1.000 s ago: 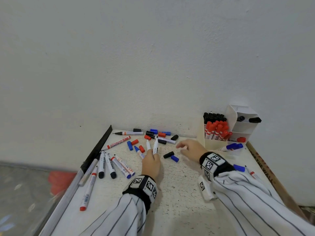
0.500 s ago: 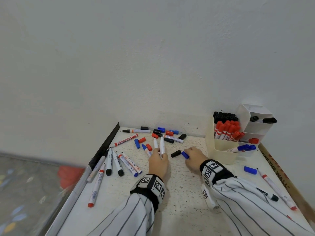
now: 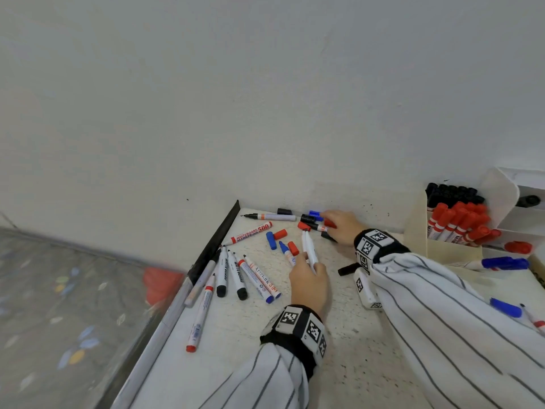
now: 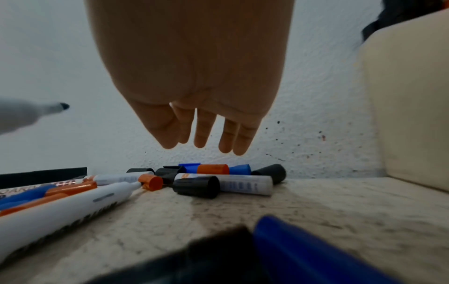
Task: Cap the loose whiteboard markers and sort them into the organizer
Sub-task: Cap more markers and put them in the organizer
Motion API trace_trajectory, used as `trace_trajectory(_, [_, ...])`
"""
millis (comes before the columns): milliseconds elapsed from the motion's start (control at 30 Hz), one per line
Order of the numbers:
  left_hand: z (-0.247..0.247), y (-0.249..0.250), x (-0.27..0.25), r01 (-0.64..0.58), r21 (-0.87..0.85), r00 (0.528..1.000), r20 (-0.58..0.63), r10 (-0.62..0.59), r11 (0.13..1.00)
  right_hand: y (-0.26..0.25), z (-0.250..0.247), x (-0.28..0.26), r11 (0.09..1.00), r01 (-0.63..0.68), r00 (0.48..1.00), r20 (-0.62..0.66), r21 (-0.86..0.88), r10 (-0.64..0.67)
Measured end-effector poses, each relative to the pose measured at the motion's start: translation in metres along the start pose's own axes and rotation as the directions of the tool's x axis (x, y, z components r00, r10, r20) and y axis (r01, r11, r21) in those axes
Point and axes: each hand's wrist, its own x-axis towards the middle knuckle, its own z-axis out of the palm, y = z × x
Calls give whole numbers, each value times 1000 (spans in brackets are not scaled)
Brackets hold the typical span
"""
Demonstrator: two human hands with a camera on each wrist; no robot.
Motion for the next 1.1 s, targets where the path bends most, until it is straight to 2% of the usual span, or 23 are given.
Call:
trace_trajectory(100, [-1, 0, 0, -8, -10, 1000, -7, 8, 1000, -3, 7, 21, 1000, -31, 999, 40, -4, 31])
trace_trajectory(333, [-4, 2, -3, -26, 7, 1000, -3, 26, 1000, -11, 11, 35, 977, -88, 994, 48, -192, 99])
trace_trajectory(500, [-4, 2, -3, -21, -29, 1000, 16, 22, 999, -10, 11, 37, 970, -146, 987, 42, -194, 156])
trace_trajectory(600, [-3, 1, -3, -22, -40, 1000, 20, 22, 999, -8, 8, 36, 970, -119, 992, 16, -211, 125])
trace_trajectory(867, [-4, 3, -4, -29, -67, 999, 40, 32, 997, -6, 6, 27, 978, -56, 990, 113, -202, 80])
trace_trajectory(933, [-5, 3, -4, -30, -64, 998, 52, 33, 997, -4, 5, 26, 986, -79, 995, 51, -144, 87])
trace_trajectory(1000, [-5, 4, -5, -22, -75, 997, 67, 27, 997, 0, 4, 23, 997, -81, 992, -91, 10, 82])
trace_trajectory(1100, [-5, 6, -7, -33, -86, 994, 99, 41, 996, 5, -4, 12, 973, -41, 955, -277, 229, 105])
